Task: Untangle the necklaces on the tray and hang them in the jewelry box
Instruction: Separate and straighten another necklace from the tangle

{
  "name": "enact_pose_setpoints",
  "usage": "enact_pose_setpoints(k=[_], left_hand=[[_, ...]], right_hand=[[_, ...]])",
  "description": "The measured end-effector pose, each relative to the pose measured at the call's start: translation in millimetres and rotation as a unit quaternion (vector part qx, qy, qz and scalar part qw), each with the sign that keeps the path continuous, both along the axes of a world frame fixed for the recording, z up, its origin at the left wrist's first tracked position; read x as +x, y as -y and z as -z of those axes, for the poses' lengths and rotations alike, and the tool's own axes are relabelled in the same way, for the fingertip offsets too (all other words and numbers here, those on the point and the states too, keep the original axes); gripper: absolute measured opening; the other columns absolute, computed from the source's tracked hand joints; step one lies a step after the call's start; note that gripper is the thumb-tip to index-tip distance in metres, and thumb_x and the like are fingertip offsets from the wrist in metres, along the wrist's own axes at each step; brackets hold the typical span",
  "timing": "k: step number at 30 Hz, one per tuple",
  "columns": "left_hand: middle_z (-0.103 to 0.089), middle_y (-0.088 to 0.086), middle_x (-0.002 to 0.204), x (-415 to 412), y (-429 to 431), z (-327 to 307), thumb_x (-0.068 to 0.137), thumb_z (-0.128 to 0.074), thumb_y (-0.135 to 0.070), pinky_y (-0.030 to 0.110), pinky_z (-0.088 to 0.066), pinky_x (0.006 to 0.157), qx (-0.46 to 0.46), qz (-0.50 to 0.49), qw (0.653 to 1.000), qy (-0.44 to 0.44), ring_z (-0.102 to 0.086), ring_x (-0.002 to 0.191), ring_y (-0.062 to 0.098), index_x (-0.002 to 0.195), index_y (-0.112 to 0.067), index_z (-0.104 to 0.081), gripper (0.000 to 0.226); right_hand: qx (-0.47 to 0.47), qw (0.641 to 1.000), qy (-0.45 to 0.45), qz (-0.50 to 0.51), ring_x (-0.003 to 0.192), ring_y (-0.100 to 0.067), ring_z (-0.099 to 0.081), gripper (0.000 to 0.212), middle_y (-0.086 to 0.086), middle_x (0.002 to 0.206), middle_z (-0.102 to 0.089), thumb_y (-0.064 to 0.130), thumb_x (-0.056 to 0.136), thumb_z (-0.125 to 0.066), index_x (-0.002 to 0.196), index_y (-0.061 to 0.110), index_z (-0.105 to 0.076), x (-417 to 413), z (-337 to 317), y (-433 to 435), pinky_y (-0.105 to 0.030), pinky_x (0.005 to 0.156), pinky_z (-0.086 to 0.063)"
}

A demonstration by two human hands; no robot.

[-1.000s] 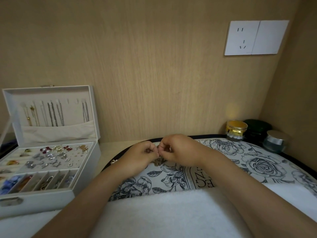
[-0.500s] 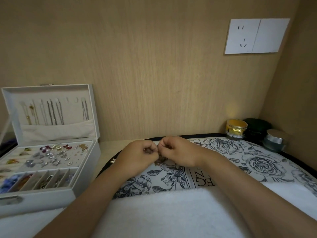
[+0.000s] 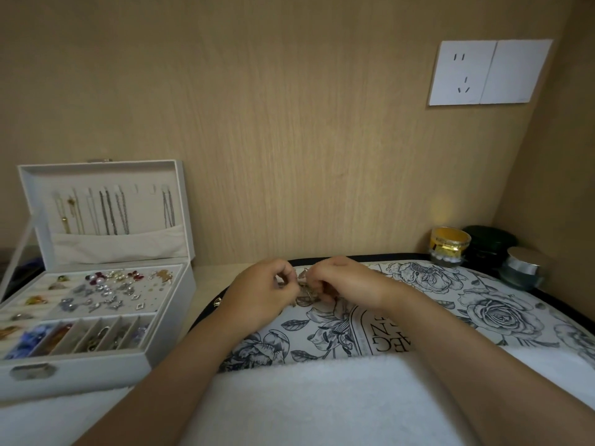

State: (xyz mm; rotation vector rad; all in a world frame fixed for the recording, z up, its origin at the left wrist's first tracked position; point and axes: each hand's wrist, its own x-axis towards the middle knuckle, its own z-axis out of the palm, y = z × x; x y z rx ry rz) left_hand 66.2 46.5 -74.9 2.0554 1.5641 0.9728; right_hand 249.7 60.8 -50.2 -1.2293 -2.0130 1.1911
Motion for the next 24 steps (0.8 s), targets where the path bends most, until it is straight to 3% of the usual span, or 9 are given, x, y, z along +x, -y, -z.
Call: enact_pose_setpoints(k=[4, 6, 8, 11, 13, 16, 19, 21, 24], left_hand=[[-0.060, -0.013, 0.062, -3, -2, -5, 0.090, -0.058, -0.022, 0.027, -0.042, 0.060, -0.013, -0.034, 0.997, 0.061, -0.052, 0.058, 0.006, 0.081, -0.024, -0.063, 0.011], [-0.062, -0.006, 0.071, -2, -2, -9, 0.093, -0.056, -0.019, 0.025, -0.040, 0.059, -0.070, -0.041, 0.982, 0.170, -0.052, 0.062, 0.007, 0.084, -0.016, -0.068, 0.015], [-0.062, -0.003, 0.072, -2, 1, -13, 0.095, -0.055, -0.017, 0.022, -0.038, 0.059, -0.132, -0.028, 0.959, 0.249, -0.051, 0.061, 0.007, 0.083, -0.014, -0.070, 0.019], [-0.064, -0.003, 0.071, -5, 6, -11, 0.094, -0.059, -0.021, 0.024, -0.040, 0.062, -0.159, 0.000, 0.966, 0.202, -0.053, 0.062, 0.007, 0.085, -0.016, -0.070, 0.015], [-0.063, -0.006, 0.069, -4, 7, -10, 0.093, -0.058, -0.020, 0.026, -0.040, 0.063, -0.142, -0.004, 0.977, 0.157, -0.053, 0.060, 0.006, 0.087, -0.013, -0.069, 0.014], [-0.061, -0.007, 0.067, -6, 5, -12, 0.093, -0.055, -0.018, 0.028, -0.040, 0.064, -0.126, -0.030, 0.978, 0.165, -0.051, 0.062, 0.010, 0.082, -0.018, -0.067, 0.016], [-0.064, 0.003, 0.078, -11, 4, -17, 0.091, -0.055, -0.020, 0.034, -0.044, 0.077, -0.154, -0.041, 0.952, 0.263, -0.056, 0.075, 0.016, 0.079, -0.016, -0.068, 0.018], [-0.063, 0.006, 0.078, -16, 4, -18, 0.093, -0.049, -0.013, 0.034, -0.044, 0.082, -0.179, -0.008, 0.894, 0.412, -0.056, 0.079, 0.020, 0.078, -0.010, -0.062, 0.019], [-0.055, 0.006, 0.071, -26, 8, -16, 0.087, -0.042, -0.010, 0.035, -0.045, 0.079, -0.197, 0.059, 0.815, 0.542, -0.055, 0.075, 0.022, 0.074, -0.010, -0.045, 0.013]], right_hand=[[-0.003, 0.999, 0.021, 0.033, 0.067, -0.019, -0.035, 0.041, -0.001, 0.063, -0.039, 0.034, 0.092, -0.054, 0.057, 0.020, -0.041, 4, 1, -3, -0.035, 0.069, -0.030], [-0.004, 0.999, 0.020, 0.045, 0.063, -0.019, -0.039, 0.040, 0.000, 0.061, -0.042, 0.037, 0.089, -0.061, 0.054, 0.021, -0.049, 6, 3, -5, -0.035, 0.069, -0.032], [-0.025, 0.997, -0.062, 0.050, 0.068, -0.017, -0.050, 0.030, -0.002, 0.068, -0.056, 0.038, 0.083, -0.065, 0.059, 0.021, -0.063, 7, 5, -7, -0.037, 0.074, -0.040], [-0.092, 0.959, -0.267, 0.031, 0.081, -0.018, -0.059, 0.024, -0.004, 0.082, -0.064, 0.024, 0.093, -0.055, 0.075, 0.014, -0.066, 5, 1, -6, -0.037, 0.084, -0.045], [-0.135, 0.928, -0.346, 0.013, 0.083, -0.023, -0.064, 0.024, -0.005, 0.074, -0.062, 0.016, 0.098, -0.046, 0.079, 0.011, -0.061, 0, -1, -3, -0.039, 0.091, -0.048], [-0.181, 0.899, -0.398, 0.024, 0.060, -0.022, -0.051, 0.023, 0.003, 0.052, -0.037, 0.015, 0.099, -0.045, 0.080, 0.011, -0.056, -5, 1, -4, -0.037, 0.079, -0.052], [-0.146, 0.928, -0.335, 0.069, 0.049, -0.014, -0.029, 0.019, 0.005, 0.053, -0.028, 0.017, 0.098, -0.052, 0.085, 0.011, -0.064, -3, 2, -5, -0.030, 0.060, -0.035], [-0.050, 0.974, -0.196, 0.104, 0.045, -0.008, -0.041, 0.014, 0.008, 0.053, -0.046, 0.019, 0.095, -0.063, 0.089, 0.012, -0.072, -4, 2, -4, -0.021, 0.054, -0.031], [0.060, 0.988, -0.050, 0.132, 0.063, 0.004, -0.063, 0.005, 0.010, 0.071, -0.071, 0.019, 0.089, -0.073, 0.089, 0.018, -0.077, -11, 7, -6, -0.010, 0.060, -0.045]])
